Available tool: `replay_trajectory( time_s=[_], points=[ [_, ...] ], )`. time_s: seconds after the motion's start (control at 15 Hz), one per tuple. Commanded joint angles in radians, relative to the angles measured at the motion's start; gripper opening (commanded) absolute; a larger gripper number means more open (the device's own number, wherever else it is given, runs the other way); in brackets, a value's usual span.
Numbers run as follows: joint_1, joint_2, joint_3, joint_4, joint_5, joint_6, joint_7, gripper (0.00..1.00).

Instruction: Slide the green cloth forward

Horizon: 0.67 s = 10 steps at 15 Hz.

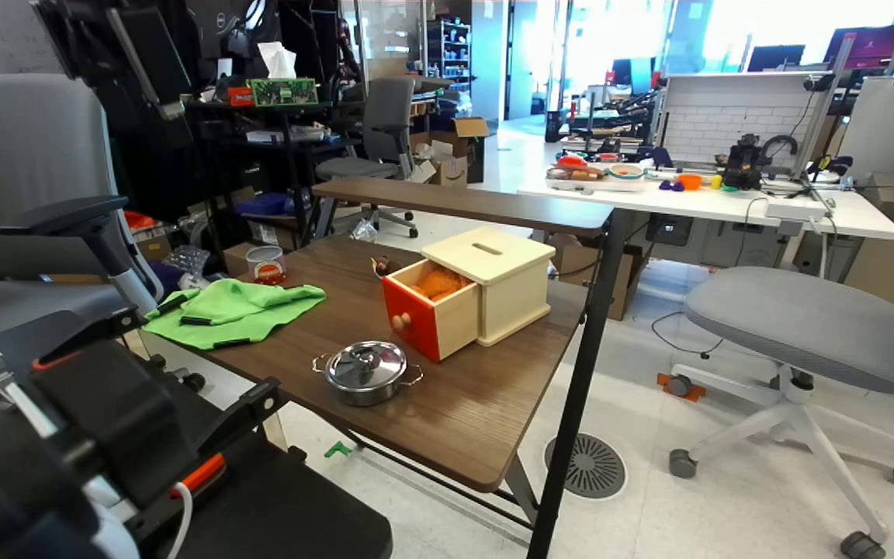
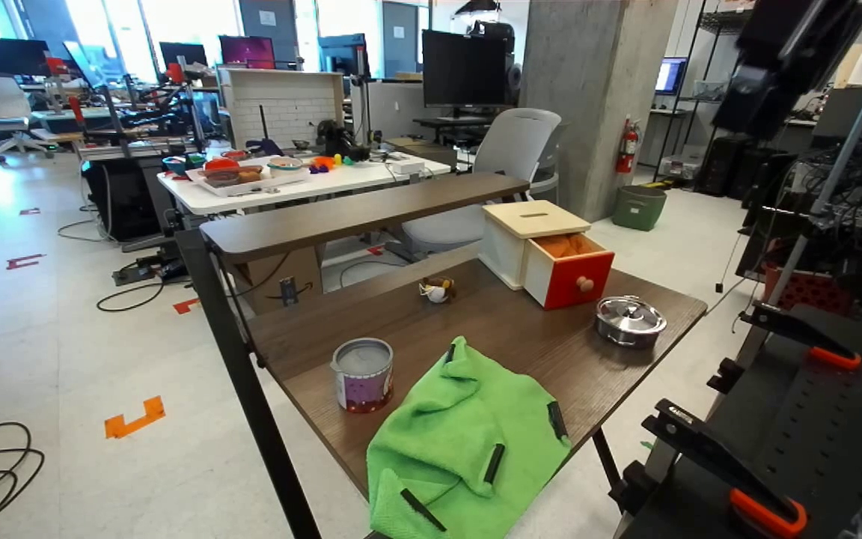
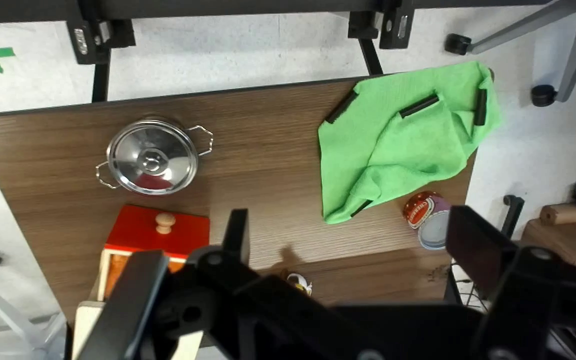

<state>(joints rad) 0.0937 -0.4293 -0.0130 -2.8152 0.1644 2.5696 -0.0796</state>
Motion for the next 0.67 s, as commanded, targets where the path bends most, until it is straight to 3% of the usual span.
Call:
replay_trajectory(
  time_s=[0.0, 0.07, 0.13, 0.33, 0.6],
  points=[
    [0.066, 0.203, 0.086, 0.001, 0.039, 0.216, 0.122, 1.00],
    [0.071, 0.247, 0.105, 0.007, 0.026, 0.247, 0.150, 1.00],
    [0.054, 0.160, 0.079, 0.002, 0.003, 0.164, 0.118, 1.00],
    [0.067, 0.258, 0.108, 0.017, 0.004, 0.223, 0.151, 1.00],
    [0.065, 0.264, 0.108, 0.022, 0.004, 0.224, 0.152, 1.00]
  ],
)
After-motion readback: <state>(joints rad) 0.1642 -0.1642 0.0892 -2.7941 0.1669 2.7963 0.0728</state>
